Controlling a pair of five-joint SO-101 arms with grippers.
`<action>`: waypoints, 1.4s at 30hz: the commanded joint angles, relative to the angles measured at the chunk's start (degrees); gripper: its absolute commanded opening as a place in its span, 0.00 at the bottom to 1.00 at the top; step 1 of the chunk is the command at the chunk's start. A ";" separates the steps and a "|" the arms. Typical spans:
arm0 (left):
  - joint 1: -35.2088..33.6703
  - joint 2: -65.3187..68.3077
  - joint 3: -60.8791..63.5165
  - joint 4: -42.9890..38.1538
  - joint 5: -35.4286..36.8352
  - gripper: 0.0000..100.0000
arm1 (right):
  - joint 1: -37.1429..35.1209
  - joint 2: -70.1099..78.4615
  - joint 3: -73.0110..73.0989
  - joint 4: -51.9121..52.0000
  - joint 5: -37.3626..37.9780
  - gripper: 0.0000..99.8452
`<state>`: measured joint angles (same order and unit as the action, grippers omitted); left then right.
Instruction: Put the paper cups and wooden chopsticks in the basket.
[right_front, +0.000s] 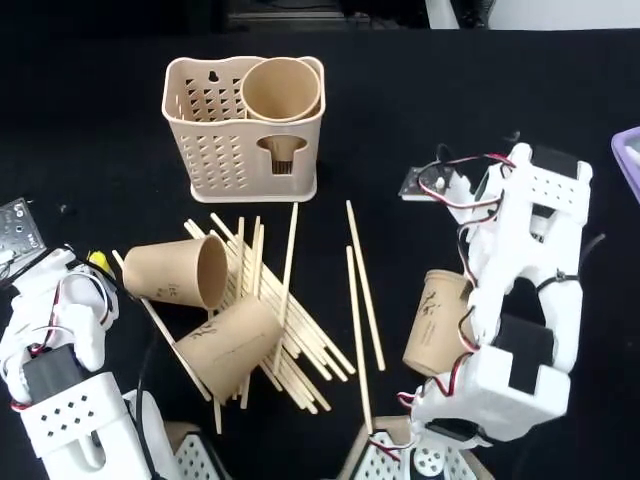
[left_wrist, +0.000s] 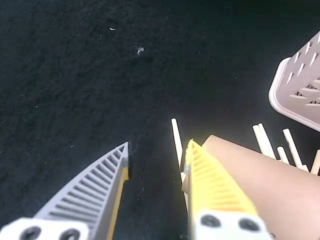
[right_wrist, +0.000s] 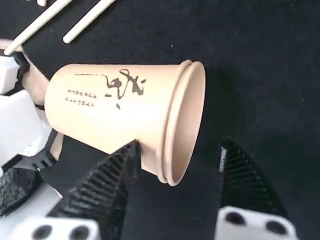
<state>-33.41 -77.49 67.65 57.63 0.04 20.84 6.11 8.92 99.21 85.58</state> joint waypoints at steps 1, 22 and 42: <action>-0.22 -0.70 -0.66 -1.14 0.70 0.19 | 0.44 0.66 0.75 1.93 5.19 0.12; -0.40 -0.70 -0.66 -1.23 0.70 0.19 | -5.10 -31.25 -0.04 1.58 -5.45 0.01; -0.22 -0.70 -0.66 -1.23 0.70 0.19 | -20.66 -32.66 29.85 -24.00 -28.04 0.02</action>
<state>-33.41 -77.49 67.65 57.63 0.04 2.02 -24.92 39.08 76.70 59.21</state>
